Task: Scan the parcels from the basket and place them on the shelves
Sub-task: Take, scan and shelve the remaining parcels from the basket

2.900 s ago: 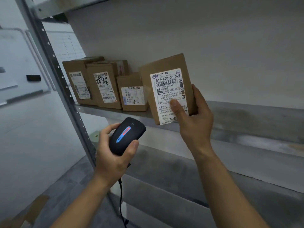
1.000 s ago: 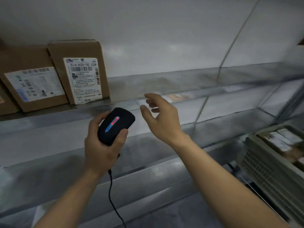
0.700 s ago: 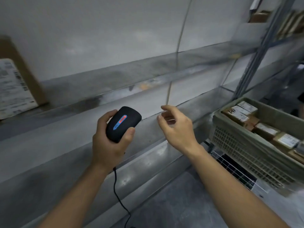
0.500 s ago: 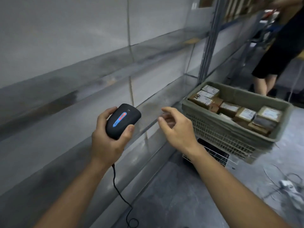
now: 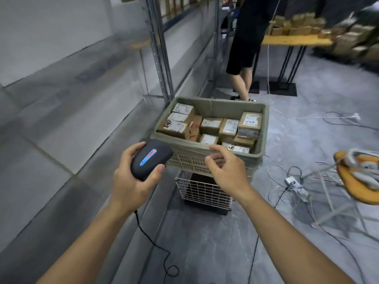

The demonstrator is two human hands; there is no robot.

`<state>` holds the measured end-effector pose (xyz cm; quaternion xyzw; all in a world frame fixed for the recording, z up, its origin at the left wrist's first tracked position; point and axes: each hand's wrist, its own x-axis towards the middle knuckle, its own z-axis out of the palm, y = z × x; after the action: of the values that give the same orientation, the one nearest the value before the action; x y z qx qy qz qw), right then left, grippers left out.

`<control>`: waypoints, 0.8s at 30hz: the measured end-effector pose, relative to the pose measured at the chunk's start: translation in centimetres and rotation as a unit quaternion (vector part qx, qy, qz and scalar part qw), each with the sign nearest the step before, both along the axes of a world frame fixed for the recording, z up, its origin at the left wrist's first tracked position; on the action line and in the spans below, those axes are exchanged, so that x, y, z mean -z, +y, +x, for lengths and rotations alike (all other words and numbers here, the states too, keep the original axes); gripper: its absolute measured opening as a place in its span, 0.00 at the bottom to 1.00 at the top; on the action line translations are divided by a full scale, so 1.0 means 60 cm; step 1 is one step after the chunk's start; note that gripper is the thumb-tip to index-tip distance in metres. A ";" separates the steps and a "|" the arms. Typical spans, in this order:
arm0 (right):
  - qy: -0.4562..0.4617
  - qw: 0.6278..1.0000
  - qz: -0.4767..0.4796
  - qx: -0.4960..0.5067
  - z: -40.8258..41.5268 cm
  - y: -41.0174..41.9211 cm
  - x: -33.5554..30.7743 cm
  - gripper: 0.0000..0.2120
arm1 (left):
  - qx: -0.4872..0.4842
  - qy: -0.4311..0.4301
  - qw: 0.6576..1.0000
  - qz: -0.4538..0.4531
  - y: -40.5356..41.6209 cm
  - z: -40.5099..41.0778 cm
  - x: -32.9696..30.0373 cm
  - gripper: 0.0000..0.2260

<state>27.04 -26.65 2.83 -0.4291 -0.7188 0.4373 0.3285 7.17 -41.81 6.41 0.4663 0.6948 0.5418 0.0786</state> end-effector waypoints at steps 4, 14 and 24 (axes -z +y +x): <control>-0.014 0.998 -0.053 0.044 0.036 0.055 0.015 0.16 | 0.032 0.012 0.999 -0.022 0.071 0.005 0.010 0.27; -0.040 0.991 -0.093 0.091 0.020 0.188 0.048 0.18 | 0.111 -0.018 0.993 -0.047 0.254 -0.034 0.050 0.30; -0.064 0.983 -0.121 0.119 -0.097 0.347 0.063 0.19 | 0.168 -0.056 0.983 -0.040 0.444 -0.145 0.089 0.26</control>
<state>21.20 -5.84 -0.96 -0.5751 -0.6243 0.4503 0.2771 -1.51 -15.17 1.10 0.5421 0.6221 0.5176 0.2263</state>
